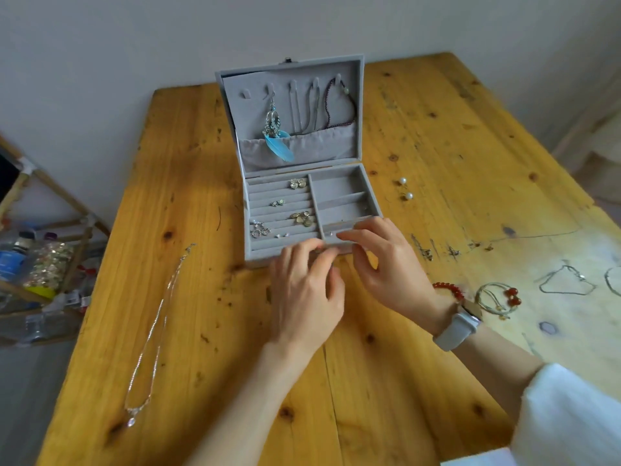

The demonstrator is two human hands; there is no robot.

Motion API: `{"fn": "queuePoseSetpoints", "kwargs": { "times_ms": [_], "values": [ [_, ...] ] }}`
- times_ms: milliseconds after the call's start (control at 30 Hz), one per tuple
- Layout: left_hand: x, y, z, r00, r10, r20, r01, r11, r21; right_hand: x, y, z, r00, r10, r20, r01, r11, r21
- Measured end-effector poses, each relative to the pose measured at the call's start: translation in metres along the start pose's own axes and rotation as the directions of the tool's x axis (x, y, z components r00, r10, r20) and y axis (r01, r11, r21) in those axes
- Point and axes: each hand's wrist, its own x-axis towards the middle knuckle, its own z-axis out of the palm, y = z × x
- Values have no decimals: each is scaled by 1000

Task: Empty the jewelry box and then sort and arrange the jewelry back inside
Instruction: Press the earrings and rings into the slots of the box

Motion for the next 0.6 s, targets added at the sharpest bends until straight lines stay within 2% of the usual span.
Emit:
{"fn": "queuePoseSetpoints", "kwargs": {
  "times_ms": [100, 233, 333, 600],
  "values": [
    [-8, 32, 20, 982, 46, 186, -35, 997, -62, -20, 28, -27, 992, 120, -46, -125, 984, -130],
    [-20, 49, 40, 927, 24, 375, -65, 993, 96, -38, 66, -54, 942, 326, -72, -333, 898, -288],
    [-22, 47, 44, 919, 14, 394, -64, 991, 113, -41, 74, -61, 917, 394, -66, -393, 863, -317],
    [-21, 45, 44, 920, 10, 392, -59, 992, 112, -49, 68, -50, 902, 425, -82, -421, 818, -392]
  ]
}}
